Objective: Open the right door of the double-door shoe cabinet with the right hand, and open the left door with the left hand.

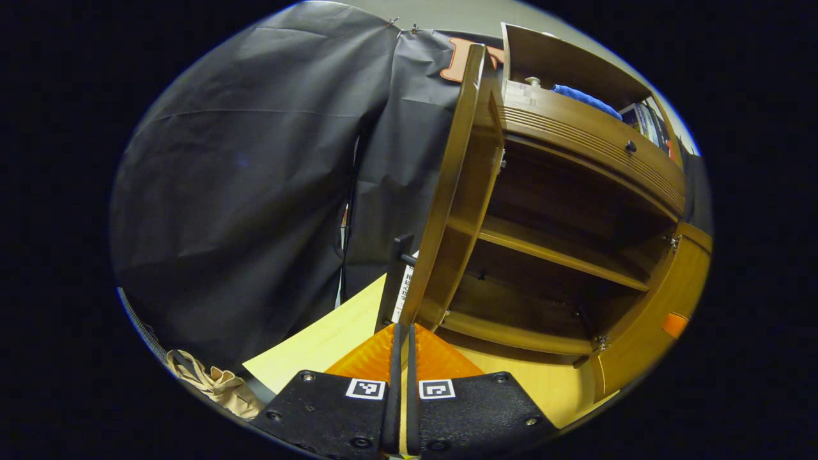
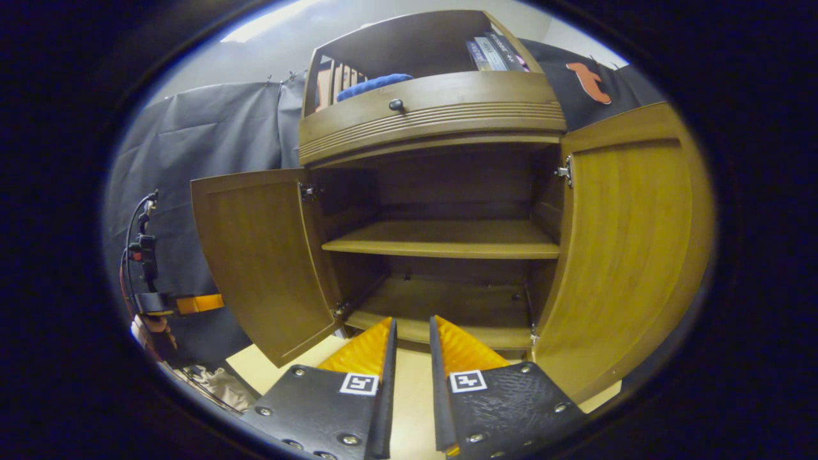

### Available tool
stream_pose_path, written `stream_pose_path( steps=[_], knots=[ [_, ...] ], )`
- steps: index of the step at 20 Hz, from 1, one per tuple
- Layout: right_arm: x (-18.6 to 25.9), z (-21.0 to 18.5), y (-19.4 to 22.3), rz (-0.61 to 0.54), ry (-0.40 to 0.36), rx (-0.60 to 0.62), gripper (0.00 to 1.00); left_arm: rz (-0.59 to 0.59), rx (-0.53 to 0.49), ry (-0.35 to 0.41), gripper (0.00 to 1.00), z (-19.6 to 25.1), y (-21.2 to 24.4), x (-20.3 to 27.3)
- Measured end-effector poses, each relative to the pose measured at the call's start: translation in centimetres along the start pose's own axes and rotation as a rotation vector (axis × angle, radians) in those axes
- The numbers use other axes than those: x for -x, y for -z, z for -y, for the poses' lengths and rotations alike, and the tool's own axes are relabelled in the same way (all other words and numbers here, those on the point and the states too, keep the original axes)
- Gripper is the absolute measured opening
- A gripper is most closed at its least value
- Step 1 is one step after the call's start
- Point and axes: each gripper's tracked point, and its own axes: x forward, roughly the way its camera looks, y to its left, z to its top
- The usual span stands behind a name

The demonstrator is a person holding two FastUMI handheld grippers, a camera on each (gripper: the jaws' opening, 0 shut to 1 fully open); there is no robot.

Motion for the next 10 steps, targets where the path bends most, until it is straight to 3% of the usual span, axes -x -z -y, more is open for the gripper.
stream_pose_path(
  steps=[5, 6, 8, 9, 10],
  knots=[
    [0.1, 0.8, -0.6, 0.011, 0.033, 0.004, 0.27, 0.037, -0.013, 0.024, 0.05, 1.9, -1.4, 1.5],
    [0.1, 1.0, -0.9, 0.019, 0.043, 0.007, 0.26, 0.051, -0.021, 0.033, 0.0, 2.5, -2.0, 2.0],
    [0.4, 1.1, -1.8, 0.041, 0.059, 0.017, 0.26, 0.086, -0.041, 0.063, 0.05, 4.0, -3.4, 2.5],
    [0.5, 1.1, -2.4, 0.054, 0.067, 0.023, 0.26, 0.102, -0.049, 0.08, 0.14, 4.8, -4.2, 2.8],
    [0.7, 1.1, -3.0, 0.068, 0.072, 0.028, 0.26, 0.121, -0.056, 0.101, 0.0, 5.7, -5.0, 3.0]
  ],
)
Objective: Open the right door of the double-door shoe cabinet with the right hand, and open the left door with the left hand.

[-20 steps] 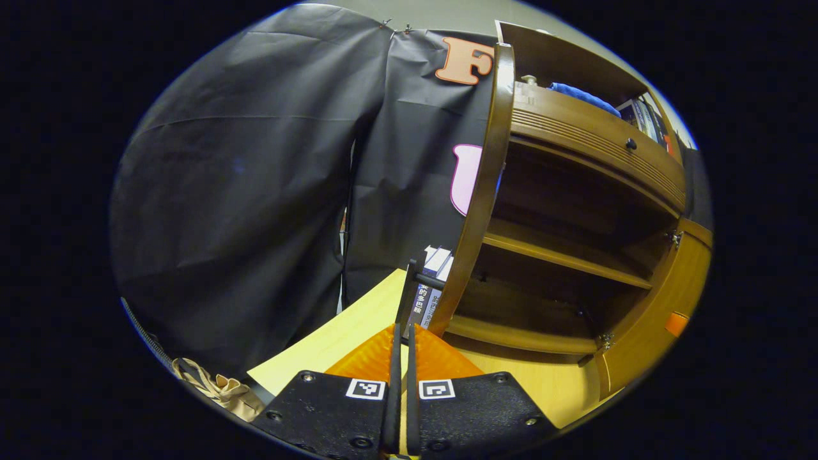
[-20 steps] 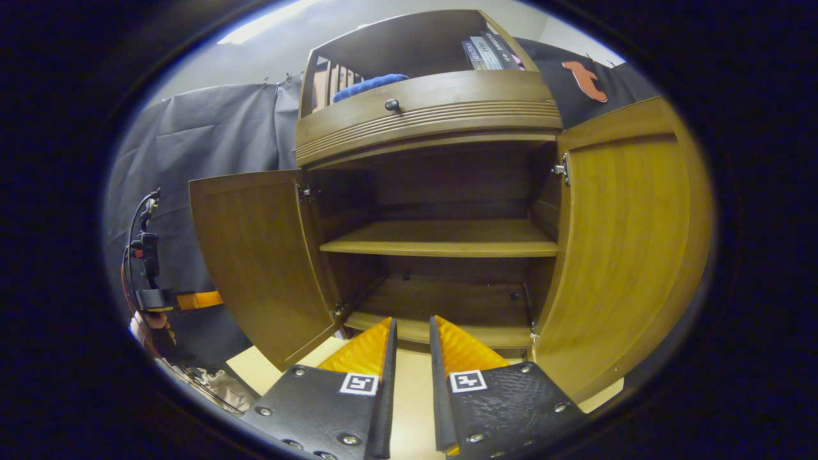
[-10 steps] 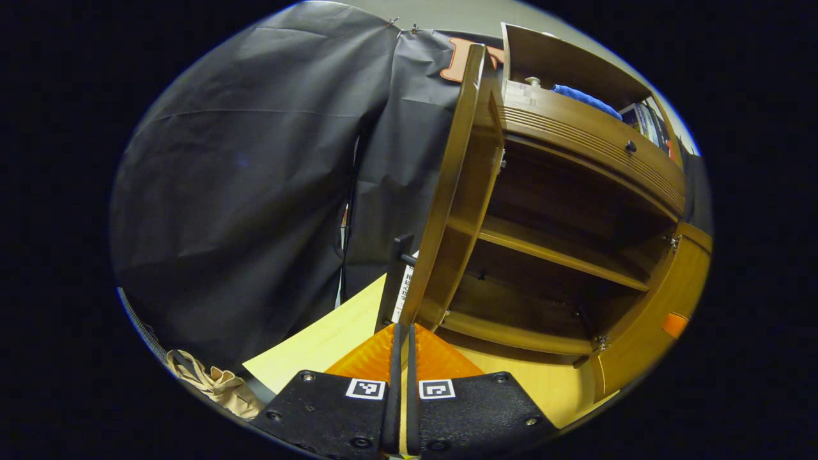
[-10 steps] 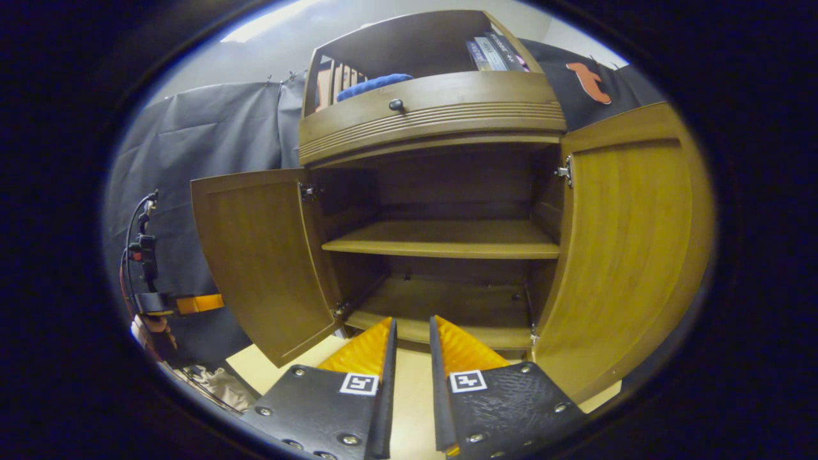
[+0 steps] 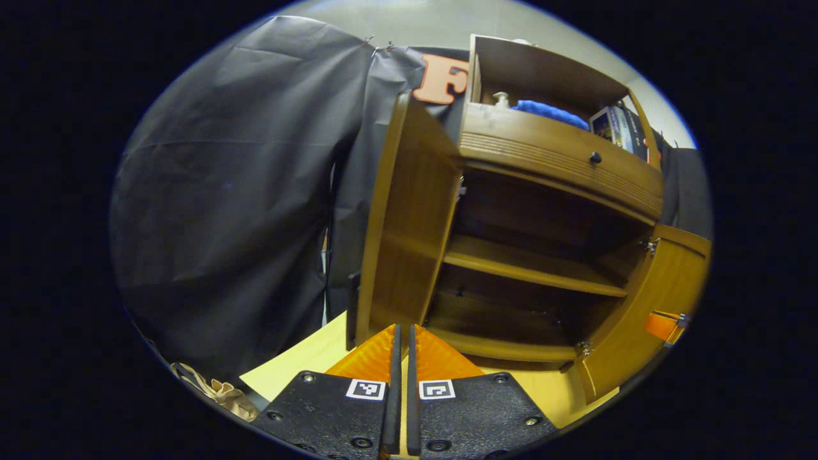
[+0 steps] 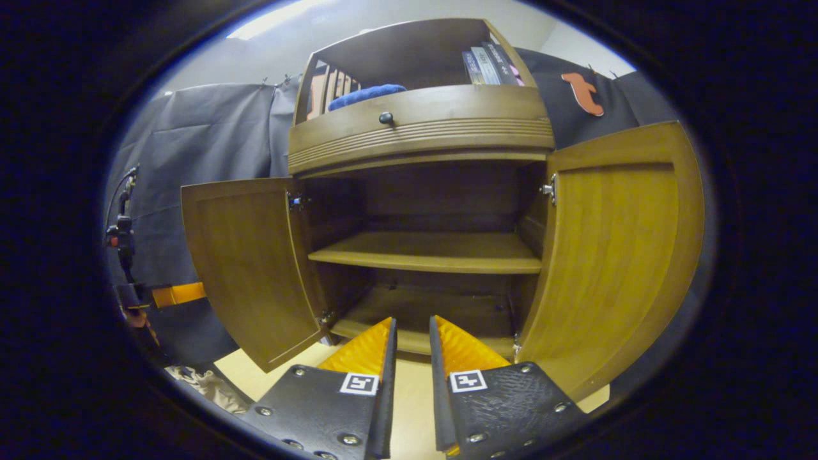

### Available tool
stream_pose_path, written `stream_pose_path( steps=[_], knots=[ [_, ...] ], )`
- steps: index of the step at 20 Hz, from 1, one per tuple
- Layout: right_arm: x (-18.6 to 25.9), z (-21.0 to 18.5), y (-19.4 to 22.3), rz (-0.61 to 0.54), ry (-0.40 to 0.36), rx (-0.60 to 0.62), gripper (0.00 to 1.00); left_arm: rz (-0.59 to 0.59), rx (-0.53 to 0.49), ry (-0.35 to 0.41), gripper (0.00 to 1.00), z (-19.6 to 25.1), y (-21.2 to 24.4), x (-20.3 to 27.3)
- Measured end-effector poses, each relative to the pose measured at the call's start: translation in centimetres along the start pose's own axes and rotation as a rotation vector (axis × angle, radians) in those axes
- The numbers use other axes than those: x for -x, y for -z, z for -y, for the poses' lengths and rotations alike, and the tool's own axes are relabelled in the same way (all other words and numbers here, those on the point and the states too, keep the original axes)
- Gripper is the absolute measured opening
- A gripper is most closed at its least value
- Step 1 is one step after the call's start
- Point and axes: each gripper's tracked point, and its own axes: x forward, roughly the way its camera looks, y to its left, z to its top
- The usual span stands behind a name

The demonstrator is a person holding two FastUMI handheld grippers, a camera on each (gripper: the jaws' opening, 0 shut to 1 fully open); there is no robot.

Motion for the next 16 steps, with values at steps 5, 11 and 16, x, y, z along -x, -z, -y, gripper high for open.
stream_pose_path(
  steps=[5, 11, 16],
  knots=[
    [1.1, 0.4, -3.7, 0.085, 0.034, 0.002, 0.26, 0.099, -0.023, 0.134, 0.05, 5.6, -5.0, -0.2],
    [3.1, 0.9, -8.9, 0.186, 0.121, 0.039, 0.26, 0.178, -0.053, 0.328, 0.05, 14.0, -8.9, 0.6],
    [4.6, -0.3, -12.3, 0.245, 0.135, 0.047, 0.26, 0.215, -0.087, 0.431, 0.05, 18.6, -10.4, 2.2]
  ],
)
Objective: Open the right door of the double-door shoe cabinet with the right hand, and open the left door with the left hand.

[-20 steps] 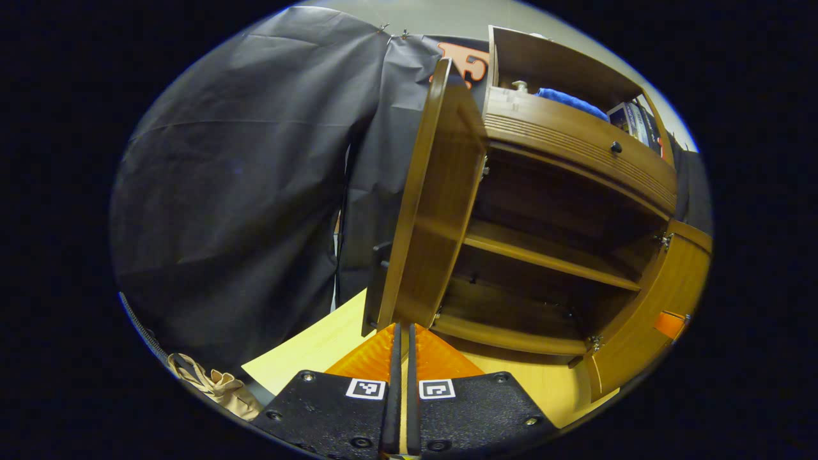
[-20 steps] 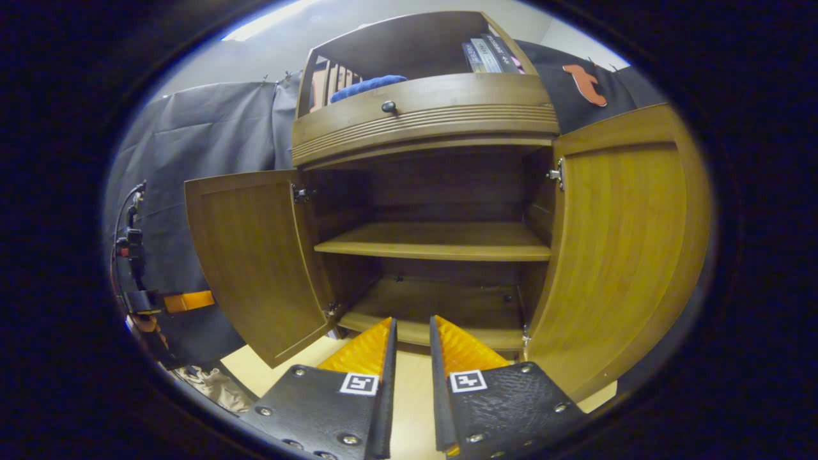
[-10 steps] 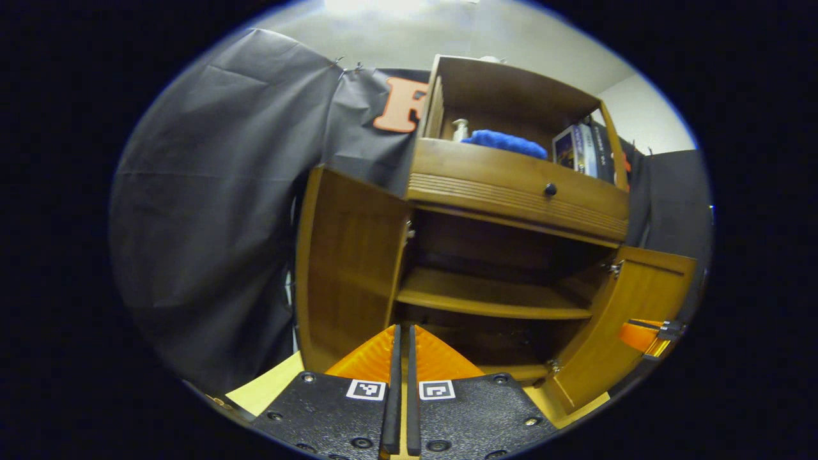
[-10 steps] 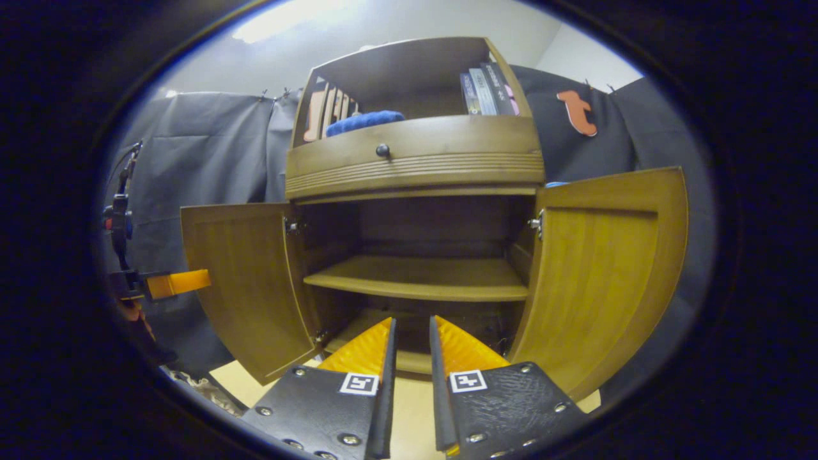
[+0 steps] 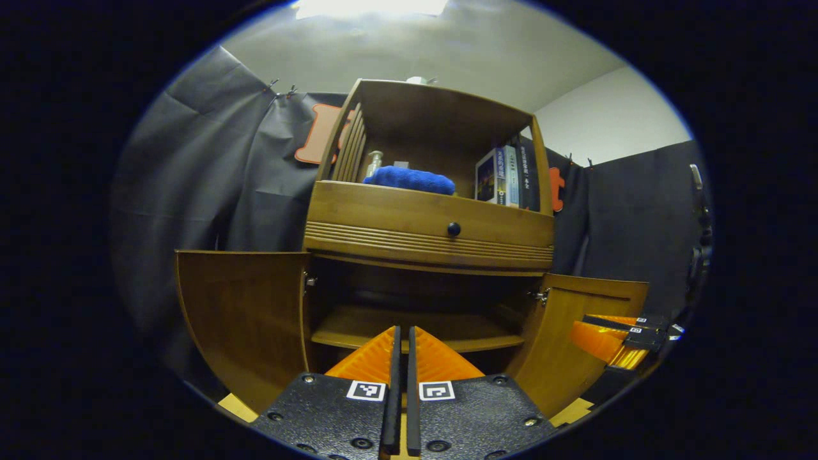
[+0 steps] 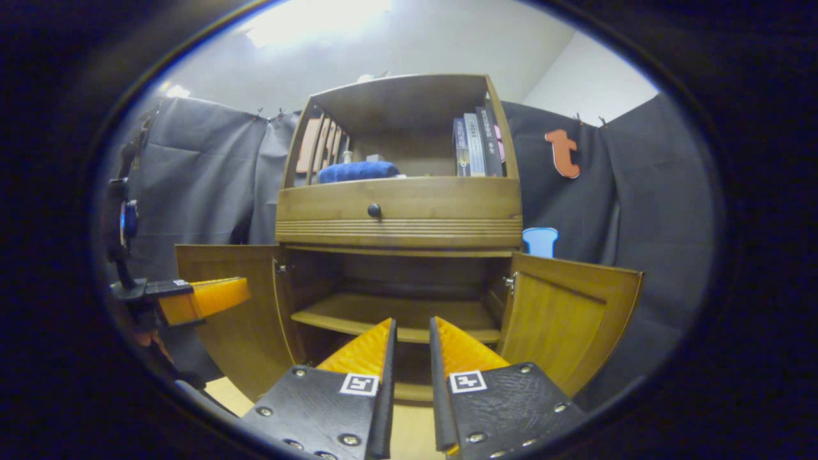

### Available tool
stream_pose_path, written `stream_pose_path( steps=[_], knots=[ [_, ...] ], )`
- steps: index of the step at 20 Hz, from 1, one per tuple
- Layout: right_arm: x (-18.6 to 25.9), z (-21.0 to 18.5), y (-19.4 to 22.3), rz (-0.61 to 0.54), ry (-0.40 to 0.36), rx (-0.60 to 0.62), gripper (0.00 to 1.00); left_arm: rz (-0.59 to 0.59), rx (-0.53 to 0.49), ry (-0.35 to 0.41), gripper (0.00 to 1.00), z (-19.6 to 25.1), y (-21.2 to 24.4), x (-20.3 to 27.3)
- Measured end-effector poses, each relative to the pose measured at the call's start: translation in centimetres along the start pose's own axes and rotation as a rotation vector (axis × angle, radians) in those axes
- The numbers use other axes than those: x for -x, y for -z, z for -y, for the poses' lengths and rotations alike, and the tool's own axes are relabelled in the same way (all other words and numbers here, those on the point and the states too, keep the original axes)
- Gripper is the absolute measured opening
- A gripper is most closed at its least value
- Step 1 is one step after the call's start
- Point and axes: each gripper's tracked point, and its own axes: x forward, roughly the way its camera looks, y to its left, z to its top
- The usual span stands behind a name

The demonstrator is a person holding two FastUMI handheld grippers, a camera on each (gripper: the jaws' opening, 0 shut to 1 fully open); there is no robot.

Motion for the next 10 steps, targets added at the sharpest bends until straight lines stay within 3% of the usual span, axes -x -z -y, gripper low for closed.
stream_pose_path(
  steps=[5, 10],
  knots=[
    [0.7, -0.2, -2.3, 0.045, 0.015, 0.006, 0.26, 0.052, -0.014, 0.05, 0.05, 2.7, -1.9, 0.4],
    [1.2, 0.0, -2.8, 0.056, 0.02, -0.002, 0.27, 0.082, -0.018, 0.038, 0.05, 3.2, -2.6, 0.9]
  ],
)
